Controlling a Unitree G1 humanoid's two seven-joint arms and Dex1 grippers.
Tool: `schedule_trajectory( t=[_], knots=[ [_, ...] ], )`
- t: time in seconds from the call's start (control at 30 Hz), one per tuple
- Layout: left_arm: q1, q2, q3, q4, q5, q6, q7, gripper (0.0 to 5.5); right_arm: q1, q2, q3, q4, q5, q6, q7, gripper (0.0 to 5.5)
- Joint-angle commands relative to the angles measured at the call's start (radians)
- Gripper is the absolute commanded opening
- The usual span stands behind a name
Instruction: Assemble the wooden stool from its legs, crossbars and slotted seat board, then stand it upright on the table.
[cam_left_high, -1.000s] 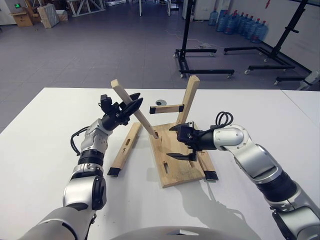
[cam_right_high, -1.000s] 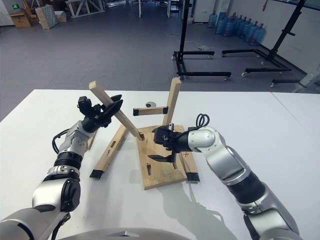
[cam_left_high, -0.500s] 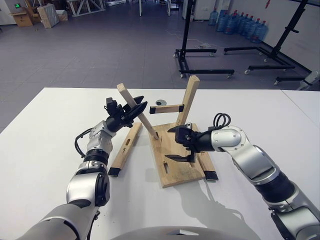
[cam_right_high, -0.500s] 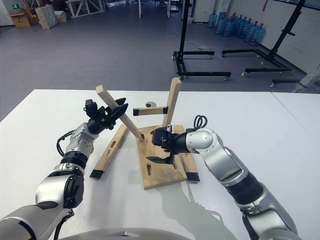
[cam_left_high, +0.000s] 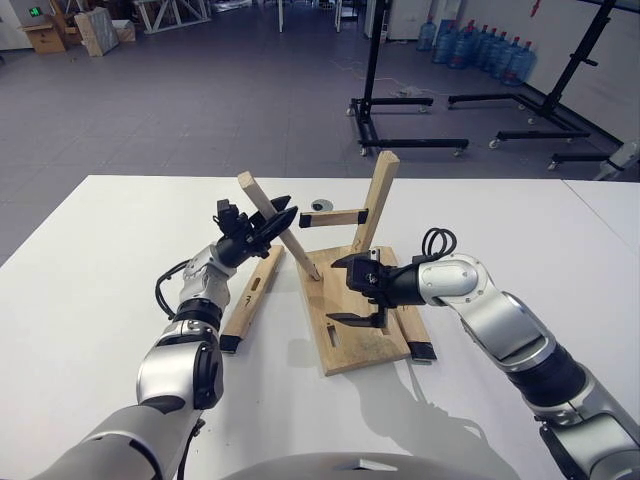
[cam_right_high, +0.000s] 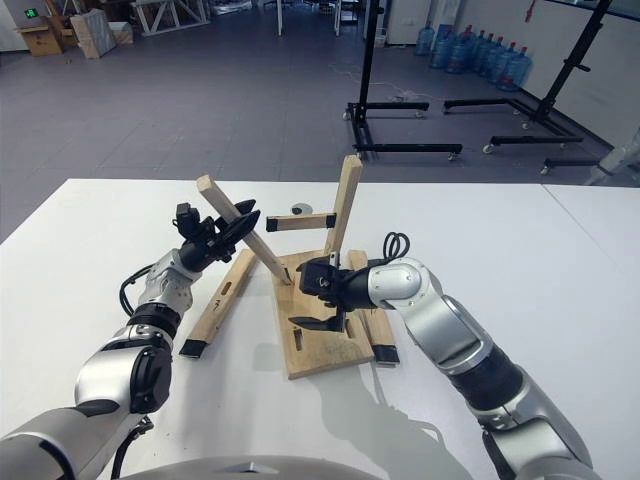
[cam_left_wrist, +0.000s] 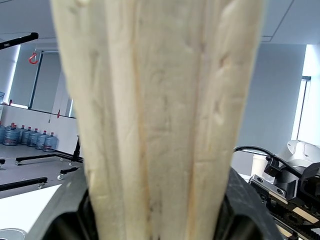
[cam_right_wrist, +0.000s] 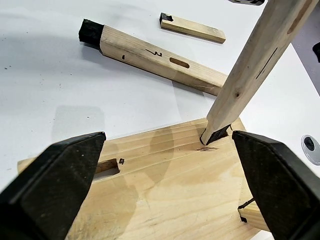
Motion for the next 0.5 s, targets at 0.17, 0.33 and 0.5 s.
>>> schedule_trajectory(
  t=[0.17,0.33,0.5],
  knots=[
    [-0.022,0.02,-0.023,0.013,0.058,-0.038,-0.017,2.01,0.007,-0.004,0.004,-0.017,0.008,0.008,-0.001,4.68],
    [-0.042,0.038,0.001,0.004,0.033,0.006,-0.021,2.01,0.006,-0.001,0.004,-0.015,0.009,0.009,-0.003,4.68],
    [-0.06,0.049,0.029,-0.019,0.002,0.06,-0.018,2.01,0.004,0.004,0.008,-0.013,0.008,0.009,-0.003,4.68]
  ],
)
